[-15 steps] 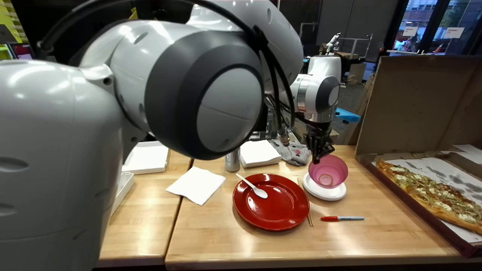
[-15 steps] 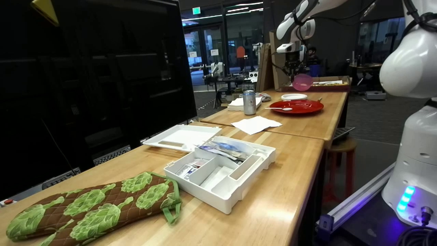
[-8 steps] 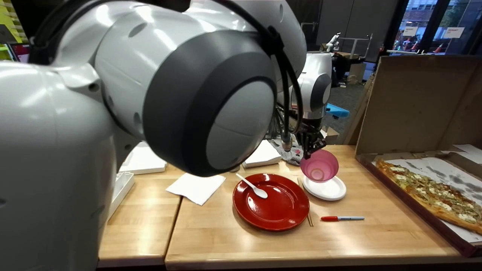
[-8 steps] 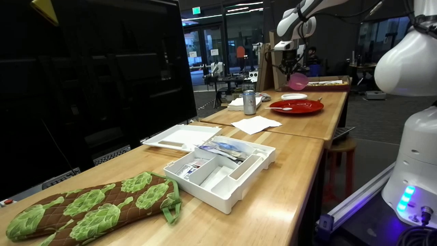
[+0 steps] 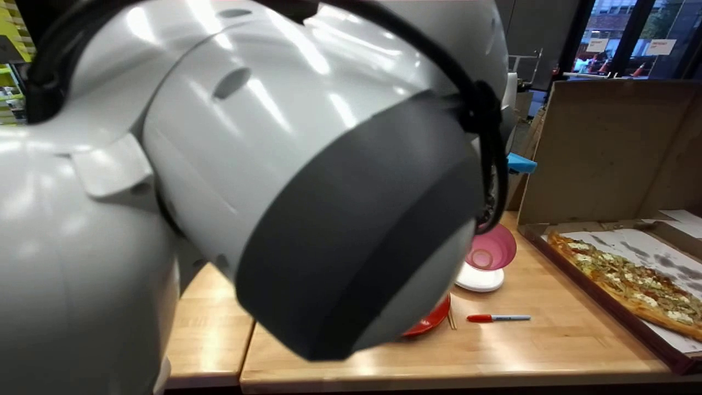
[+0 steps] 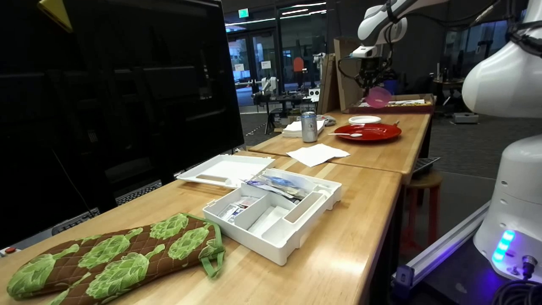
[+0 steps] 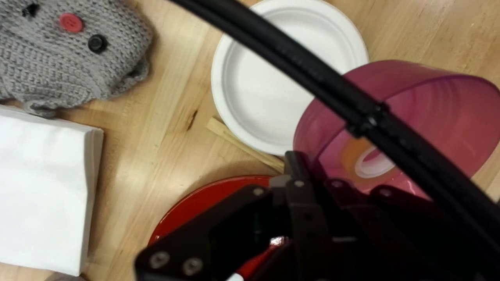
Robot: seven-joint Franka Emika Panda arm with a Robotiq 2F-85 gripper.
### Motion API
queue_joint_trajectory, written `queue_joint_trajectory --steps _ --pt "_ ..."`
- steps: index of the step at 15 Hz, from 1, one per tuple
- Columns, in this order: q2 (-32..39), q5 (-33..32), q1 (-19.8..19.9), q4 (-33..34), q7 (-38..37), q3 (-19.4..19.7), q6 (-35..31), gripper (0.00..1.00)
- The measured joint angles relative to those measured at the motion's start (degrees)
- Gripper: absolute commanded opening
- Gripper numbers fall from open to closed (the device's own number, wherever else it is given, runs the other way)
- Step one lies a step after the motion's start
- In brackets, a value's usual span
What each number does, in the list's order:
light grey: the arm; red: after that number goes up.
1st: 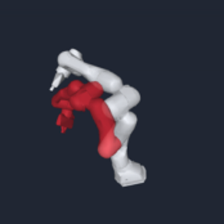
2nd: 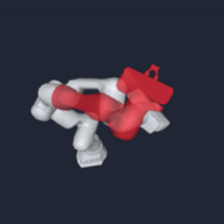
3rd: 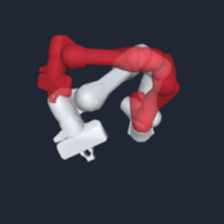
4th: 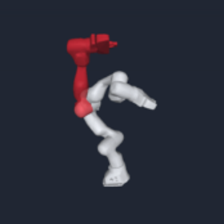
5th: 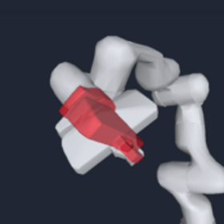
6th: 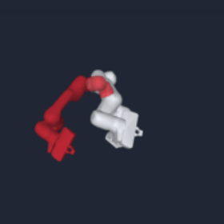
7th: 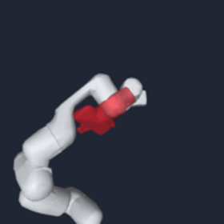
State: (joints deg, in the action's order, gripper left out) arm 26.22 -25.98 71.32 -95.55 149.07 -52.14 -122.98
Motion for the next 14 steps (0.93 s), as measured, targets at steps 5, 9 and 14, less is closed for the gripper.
queue_joint_trajectory --steps 5,9,14 --pt "5.16 -6.30 6.62 -0.04 0.00 -7.47 1.68 0.01" --pt "7.25 -8.82 9.17 -0.09 0.00 -10.43 2.73 0.01" --pt "7.35 -8.97 10.15 -0.14 0.01 -12.12 2.79 0.01"
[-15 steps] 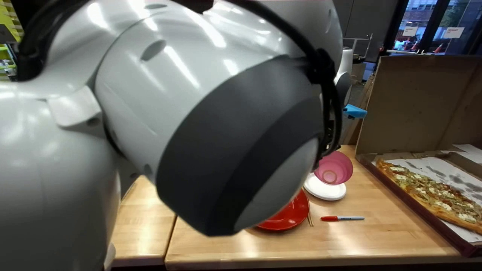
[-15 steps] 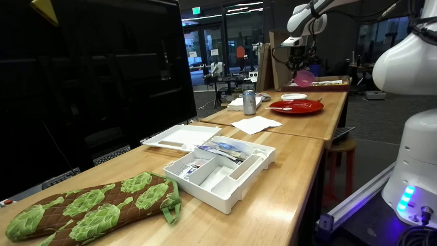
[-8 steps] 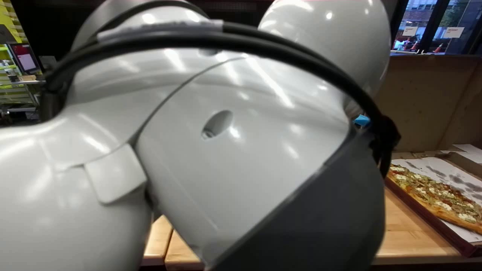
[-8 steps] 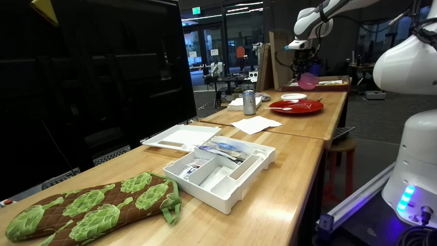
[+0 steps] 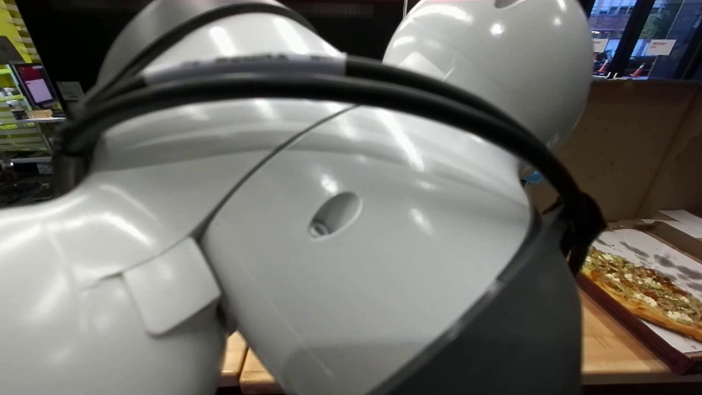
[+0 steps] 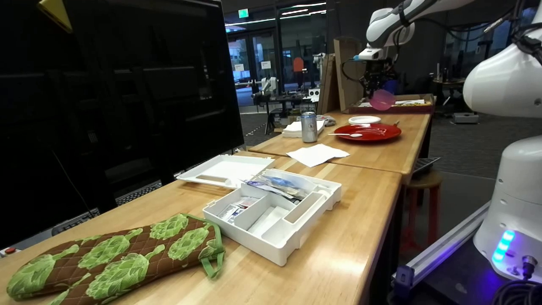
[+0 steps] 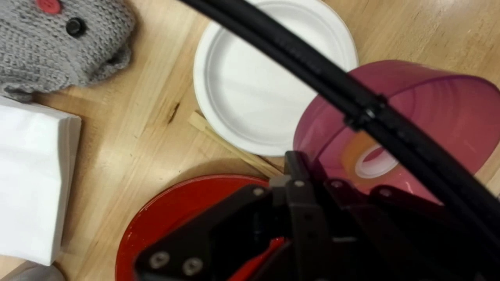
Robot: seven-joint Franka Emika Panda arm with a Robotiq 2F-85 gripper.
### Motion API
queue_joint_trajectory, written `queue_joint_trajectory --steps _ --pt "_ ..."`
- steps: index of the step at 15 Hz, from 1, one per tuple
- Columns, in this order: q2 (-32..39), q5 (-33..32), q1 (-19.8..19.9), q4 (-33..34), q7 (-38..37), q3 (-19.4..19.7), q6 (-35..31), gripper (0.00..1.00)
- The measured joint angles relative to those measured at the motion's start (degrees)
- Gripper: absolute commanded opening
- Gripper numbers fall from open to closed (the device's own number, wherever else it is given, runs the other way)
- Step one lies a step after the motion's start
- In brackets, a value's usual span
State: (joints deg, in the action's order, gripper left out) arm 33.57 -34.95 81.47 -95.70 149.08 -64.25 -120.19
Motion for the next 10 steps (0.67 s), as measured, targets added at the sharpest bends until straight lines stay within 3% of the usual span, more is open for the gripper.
queue_joint_trajectory --steps 10 --pt "-0.25 -0.25 0.12 -1.20 0.00 -3.50 0.08 0.01"
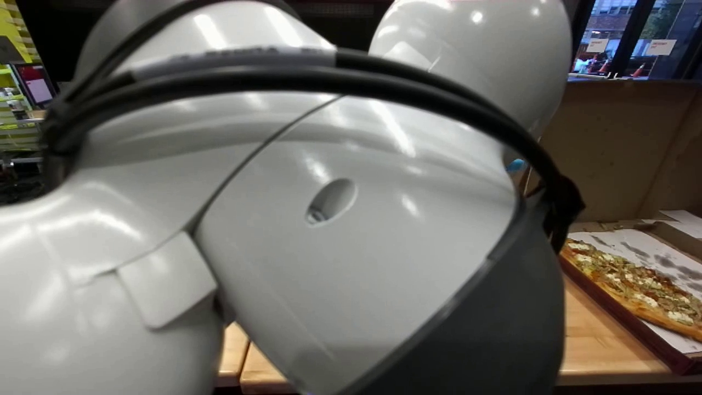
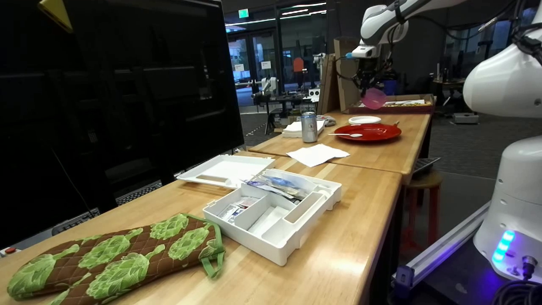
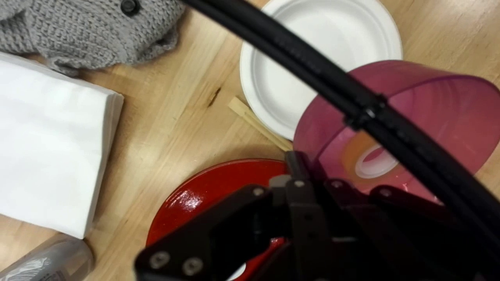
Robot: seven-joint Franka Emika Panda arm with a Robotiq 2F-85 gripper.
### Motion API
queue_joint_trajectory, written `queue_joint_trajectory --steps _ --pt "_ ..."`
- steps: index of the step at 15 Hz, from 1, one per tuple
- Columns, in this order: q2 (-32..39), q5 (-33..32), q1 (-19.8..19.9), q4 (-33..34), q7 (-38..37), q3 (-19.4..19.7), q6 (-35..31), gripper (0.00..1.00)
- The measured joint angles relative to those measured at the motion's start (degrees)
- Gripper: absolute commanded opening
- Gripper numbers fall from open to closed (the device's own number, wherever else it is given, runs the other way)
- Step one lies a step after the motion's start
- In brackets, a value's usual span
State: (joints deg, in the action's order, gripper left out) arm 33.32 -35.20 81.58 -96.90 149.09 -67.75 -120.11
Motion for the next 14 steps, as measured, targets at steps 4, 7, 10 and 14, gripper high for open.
queue_joint_trajectory --steps 4,7,10,14 --pt "-0.26 0.00 0.00 -0.24 0.00 -0.13 0.01 0.29" --pt "-0.62 0.00 0.02 -0.53 -0.02 -0.13 0.14 0.47" --pt "-0.72 0.00 0.10 -0.60 -0.01 -0.13 0.17 0.66" --pt "-0.71 0.00 1.06 -0.70 -0.01 -0.42 0.16 0.94"
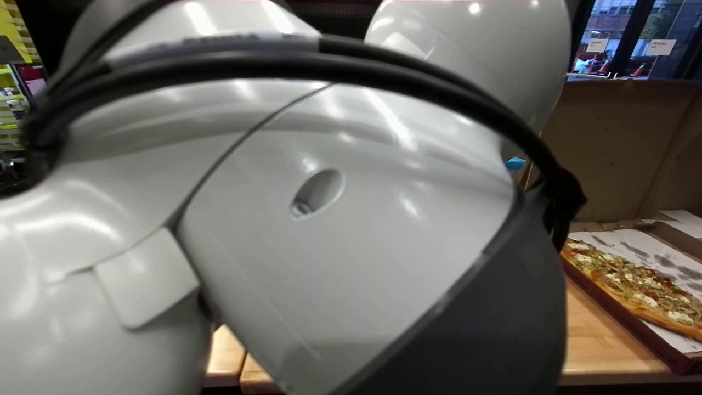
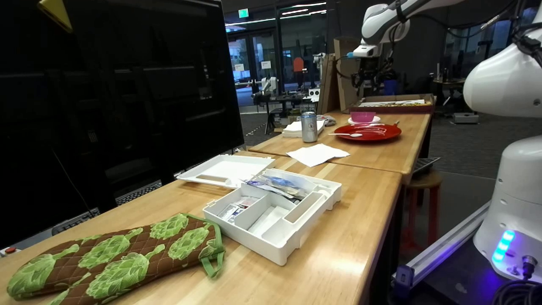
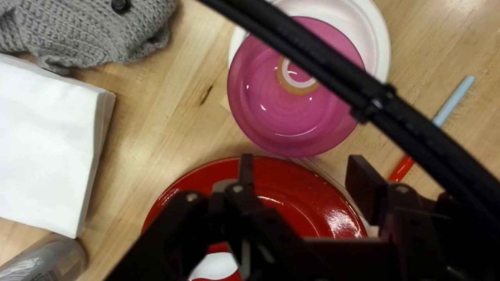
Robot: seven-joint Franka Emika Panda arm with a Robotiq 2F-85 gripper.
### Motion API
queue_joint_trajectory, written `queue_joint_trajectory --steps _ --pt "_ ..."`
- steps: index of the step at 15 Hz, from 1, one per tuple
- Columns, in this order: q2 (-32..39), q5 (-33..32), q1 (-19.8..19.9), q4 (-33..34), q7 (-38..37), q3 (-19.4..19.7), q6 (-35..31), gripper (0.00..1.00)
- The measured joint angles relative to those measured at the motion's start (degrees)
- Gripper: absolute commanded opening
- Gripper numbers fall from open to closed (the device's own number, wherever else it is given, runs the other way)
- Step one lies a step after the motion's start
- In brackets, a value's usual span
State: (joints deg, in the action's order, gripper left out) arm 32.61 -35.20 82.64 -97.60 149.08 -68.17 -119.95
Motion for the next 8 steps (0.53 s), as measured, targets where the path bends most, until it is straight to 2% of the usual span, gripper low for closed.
queue_joint_trajectory --steps 2,4,8 --pt "0.00 0.00 1.54 -0.59 0.00 -1.24 -0.07 1.00" --pt "-0.01 0.00 3.91 -2.02 0.02 -3.55 -0.18 1.00" --pt "-0.66 0.00 10.43 -7.37 0.04 -10.72 -1.82 1.00"
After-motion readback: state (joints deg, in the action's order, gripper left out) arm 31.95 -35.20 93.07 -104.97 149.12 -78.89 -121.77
